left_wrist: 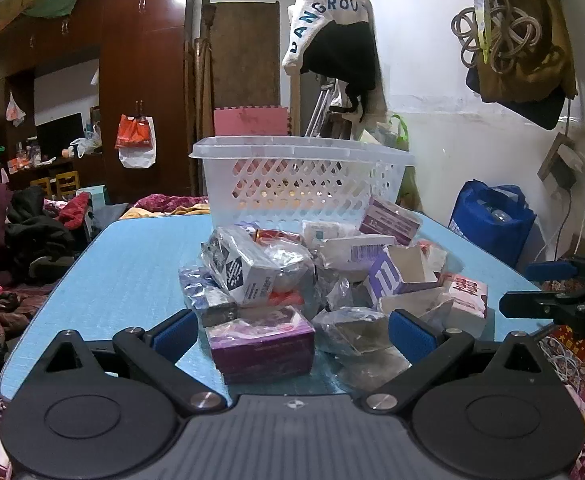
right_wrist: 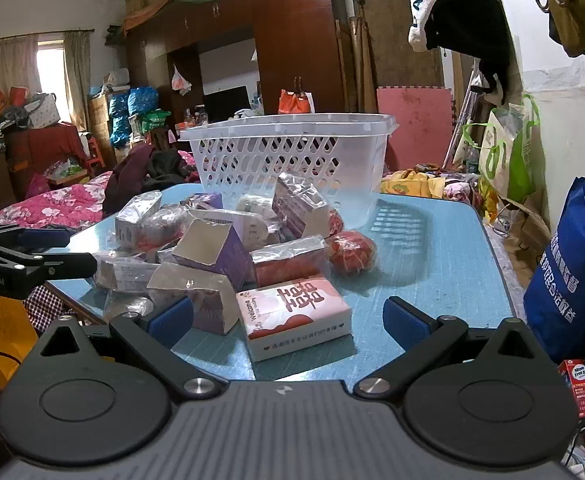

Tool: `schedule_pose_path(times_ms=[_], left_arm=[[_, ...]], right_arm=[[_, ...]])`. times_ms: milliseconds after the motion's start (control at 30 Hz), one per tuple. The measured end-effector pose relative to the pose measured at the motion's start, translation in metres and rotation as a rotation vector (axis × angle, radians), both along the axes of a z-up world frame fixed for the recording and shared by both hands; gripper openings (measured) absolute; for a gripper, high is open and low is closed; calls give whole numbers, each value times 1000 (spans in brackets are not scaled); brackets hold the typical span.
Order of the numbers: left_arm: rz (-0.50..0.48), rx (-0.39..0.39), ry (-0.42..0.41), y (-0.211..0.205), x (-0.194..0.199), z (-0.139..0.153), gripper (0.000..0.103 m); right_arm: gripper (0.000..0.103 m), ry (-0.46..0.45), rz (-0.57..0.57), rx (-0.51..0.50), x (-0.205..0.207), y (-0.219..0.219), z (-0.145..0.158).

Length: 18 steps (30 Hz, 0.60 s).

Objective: Organize objects

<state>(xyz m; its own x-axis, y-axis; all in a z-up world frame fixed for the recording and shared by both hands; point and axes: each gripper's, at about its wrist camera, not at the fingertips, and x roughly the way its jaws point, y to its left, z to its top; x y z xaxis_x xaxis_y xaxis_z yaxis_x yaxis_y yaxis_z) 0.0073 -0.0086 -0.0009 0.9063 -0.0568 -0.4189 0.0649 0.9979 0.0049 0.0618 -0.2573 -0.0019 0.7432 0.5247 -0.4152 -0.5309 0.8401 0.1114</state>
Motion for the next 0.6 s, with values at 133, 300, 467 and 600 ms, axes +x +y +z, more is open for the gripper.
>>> schedule_pose_path(times_ms=[133, 300, 467, 600], left_arm=[[3, 2, 1, 0, 0, 0, 102], [9, -7, 5, 2, 2, 0, 102], [4, -3, 5, 1, 2, -1, 102], [4, -4, 7, 1, 2, -1, 102]], right_arm=[[103, 0, 0, 0, 0, 0, 0], [103, 0, 0, -1, 0, 0, 0], [103, 0, 0, -1, 0, 0, 0], [103, 1, 0, -1, 0, 0, 0]])
